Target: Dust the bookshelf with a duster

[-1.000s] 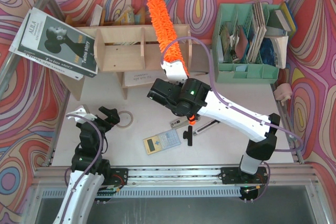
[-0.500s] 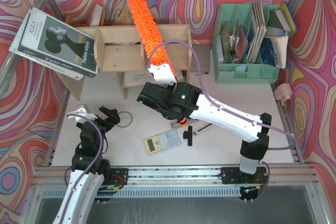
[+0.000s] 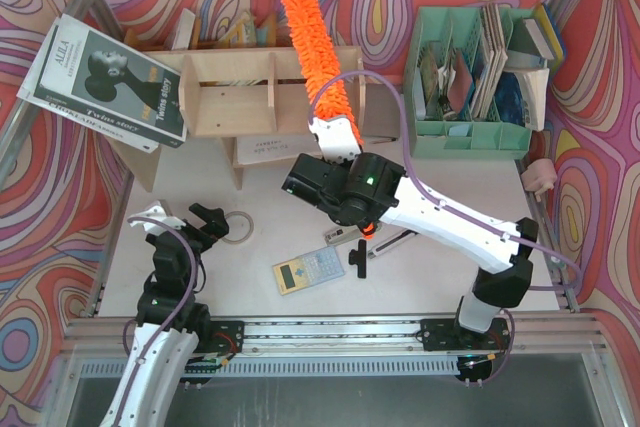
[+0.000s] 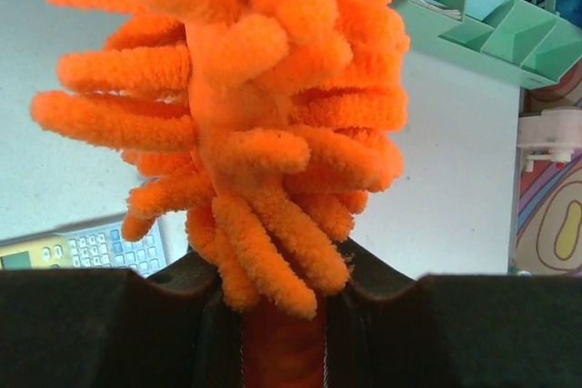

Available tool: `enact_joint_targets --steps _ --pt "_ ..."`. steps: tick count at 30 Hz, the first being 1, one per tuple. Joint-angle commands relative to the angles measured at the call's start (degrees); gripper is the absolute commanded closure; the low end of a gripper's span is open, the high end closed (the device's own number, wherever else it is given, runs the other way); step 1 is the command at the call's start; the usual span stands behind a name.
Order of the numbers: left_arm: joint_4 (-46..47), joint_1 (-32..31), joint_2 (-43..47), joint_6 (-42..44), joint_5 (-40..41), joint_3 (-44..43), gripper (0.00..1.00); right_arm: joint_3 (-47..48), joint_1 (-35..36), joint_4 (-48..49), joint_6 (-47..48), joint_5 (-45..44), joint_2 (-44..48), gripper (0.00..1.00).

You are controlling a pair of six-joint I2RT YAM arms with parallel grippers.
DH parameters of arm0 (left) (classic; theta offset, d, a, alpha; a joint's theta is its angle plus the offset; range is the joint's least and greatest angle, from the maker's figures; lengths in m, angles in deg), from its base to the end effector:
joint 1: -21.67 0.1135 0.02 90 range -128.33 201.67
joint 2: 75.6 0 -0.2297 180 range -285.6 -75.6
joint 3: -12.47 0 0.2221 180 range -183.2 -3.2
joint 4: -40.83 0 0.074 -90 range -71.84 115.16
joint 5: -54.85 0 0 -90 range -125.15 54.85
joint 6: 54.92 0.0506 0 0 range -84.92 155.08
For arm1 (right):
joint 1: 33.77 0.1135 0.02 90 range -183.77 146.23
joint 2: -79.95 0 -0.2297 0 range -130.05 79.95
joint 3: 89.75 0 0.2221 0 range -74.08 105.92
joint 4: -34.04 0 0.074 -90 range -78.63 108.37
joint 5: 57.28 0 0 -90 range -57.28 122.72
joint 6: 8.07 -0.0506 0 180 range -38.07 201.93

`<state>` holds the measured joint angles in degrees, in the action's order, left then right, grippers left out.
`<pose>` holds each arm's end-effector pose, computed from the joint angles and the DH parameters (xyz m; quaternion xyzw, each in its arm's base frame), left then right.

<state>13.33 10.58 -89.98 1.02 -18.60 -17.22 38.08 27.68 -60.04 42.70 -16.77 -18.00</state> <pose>0.1318 -0.0111 0.2033 -0.2419 0.7367 -0.1352 0.6169 0.1728 0.2371 0.3554 -0.0789 0.8867 -0.1043 0.4435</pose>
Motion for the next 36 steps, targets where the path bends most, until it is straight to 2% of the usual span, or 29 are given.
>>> enact_joint_targets --steps 1,8,13,20,24,36 --pt "1.6 0.3 -0.1 0.0 0.6 1.0 0.01 1.2 0.1 5.4 2.6 -0.8 0.6 1.00" --pt "2.1 0.3 -0.6 -0.2 0.1 0.9 0.02 8.3 2.1 7.8 6.6 0.3 -4.8 1.00" --pt "1.9 0.3 -0.4 -0.1 0.5 0.9 0.01 8.2 2.2 5.9 5.0 -1.5 -5.3 1.00" --pt "2.3 0.3 -1.0 -0.2 0.4 1.0 0.02 5.7 0.6 -2.5 -2.5 -4.7 -3.1 1.00" --pt "2.4 0.3 -1.0 -0.2 0.3 1.0 0.02 2.1 -1.0 -2.7 -3.6 -4.2 1.0 1.00" --pt "2.2 0.3 -0.8 -0.2 0.5 1.0 0.02 3.8 -3.3 -2.7 -0.3 -6.7 6.0 1.00"
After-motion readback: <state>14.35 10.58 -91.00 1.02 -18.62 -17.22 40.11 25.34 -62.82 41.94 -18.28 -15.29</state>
